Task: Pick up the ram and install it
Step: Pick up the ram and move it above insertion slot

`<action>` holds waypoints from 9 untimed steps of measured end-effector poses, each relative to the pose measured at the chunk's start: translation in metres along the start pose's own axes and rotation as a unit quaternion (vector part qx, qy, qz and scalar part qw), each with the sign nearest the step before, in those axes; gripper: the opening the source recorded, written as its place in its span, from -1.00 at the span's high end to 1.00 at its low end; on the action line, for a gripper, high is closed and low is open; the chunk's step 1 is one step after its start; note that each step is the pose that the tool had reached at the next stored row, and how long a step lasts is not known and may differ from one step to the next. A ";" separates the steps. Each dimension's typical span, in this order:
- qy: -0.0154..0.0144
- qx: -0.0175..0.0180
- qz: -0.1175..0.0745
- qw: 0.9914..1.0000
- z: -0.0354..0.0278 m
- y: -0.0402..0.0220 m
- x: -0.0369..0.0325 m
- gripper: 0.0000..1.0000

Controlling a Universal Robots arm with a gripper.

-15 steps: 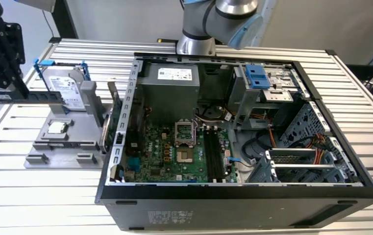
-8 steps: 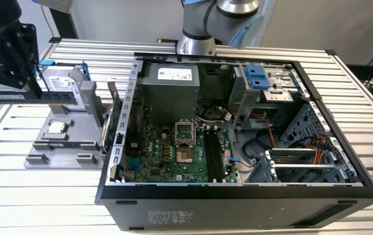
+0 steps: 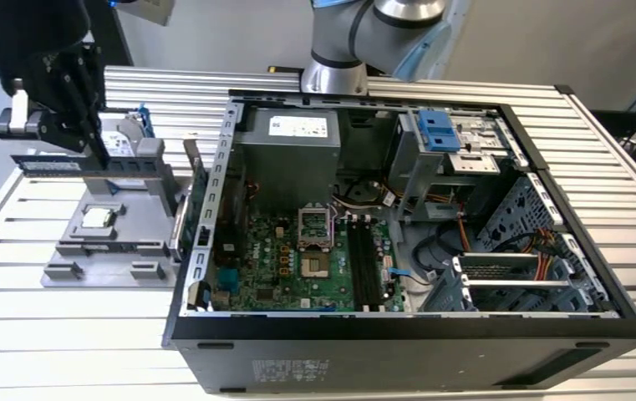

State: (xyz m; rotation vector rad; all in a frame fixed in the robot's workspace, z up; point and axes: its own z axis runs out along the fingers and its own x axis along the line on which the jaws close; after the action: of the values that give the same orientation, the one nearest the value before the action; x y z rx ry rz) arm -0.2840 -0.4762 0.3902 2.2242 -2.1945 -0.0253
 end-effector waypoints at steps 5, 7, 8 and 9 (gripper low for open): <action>0.000 0.000 0.000 1.000 -0.0004 -0.0177 0.0002 1.00; 0.000 0.000 0.000 1.000 -0.0004 -0.0179 0.0002 1.00; 0.000 0.000 0.000 1.000 -0.0004 -0.0179 0.0002 1.00; 0.000 0.000 0.000 1.000 -0.0004 -0.0184 0.0002 1.00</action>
State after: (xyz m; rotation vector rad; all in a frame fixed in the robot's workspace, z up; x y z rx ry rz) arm -0.2655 -0.4761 0.3902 2.2243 -2.1940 -0.0260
